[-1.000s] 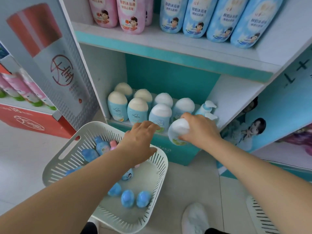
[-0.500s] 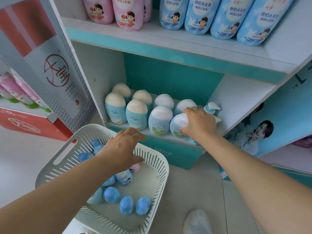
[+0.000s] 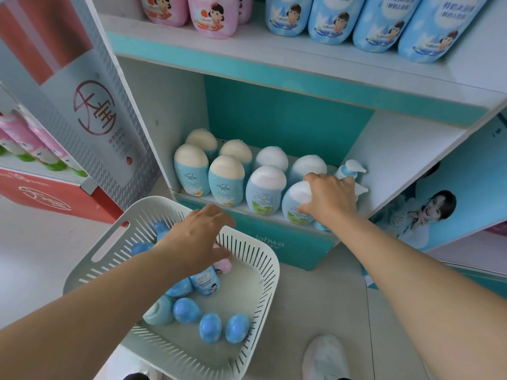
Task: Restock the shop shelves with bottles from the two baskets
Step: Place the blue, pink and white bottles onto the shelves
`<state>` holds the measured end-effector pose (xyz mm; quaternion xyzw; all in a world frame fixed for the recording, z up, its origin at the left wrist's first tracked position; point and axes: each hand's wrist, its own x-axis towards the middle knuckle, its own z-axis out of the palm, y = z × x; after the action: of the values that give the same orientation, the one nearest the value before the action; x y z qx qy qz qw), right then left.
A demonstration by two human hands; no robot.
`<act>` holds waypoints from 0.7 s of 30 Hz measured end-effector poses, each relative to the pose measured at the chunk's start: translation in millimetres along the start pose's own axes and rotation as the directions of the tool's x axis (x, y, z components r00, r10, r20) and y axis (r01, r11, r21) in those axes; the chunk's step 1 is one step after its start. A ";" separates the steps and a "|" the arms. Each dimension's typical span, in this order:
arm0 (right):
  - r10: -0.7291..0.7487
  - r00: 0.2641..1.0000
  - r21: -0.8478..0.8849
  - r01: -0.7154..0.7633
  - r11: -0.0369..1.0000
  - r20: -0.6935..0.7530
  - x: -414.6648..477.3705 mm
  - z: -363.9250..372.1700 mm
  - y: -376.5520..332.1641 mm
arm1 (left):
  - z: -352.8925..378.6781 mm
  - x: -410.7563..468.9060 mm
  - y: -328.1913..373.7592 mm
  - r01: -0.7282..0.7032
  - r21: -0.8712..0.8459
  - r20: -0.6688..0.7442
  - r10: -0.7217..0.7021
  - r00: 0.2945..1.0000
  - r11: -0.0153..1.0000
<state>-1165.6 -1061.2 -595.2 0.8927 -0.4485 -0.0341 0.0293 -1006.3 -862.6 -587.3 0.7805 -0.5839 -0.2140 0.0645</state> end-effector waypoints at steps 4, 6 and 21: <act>0.009 1.000 0.049 -0.009 0.999 -0.007 1.4 0.2 0.5 | 2.2 -0.9 -3.5 0.002 0.016 0.024 -0.002 1.000 1.000; 0.032 0.999 0.106 -0.028 0.994 -0.044 2.3 -3.8 2.3 | 2.5 -1.1 -4.5 0.001 0.022 0.027 -0.001 1.000 1.000; 0.022 0.995 0.195 -0.003 0.981 -0.097 -2.8 -13.0 7.1 | 2.5 -7.8 -12.5 0.006 0.077 0.035 -0.009 0.999 0.997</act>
<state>-1171.7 -1063.0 -581.6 0.8890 -0.4533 0.0541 -0.0358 -998.0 -851.0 -591.9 0.7806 -0.5897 -0.2056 0.0233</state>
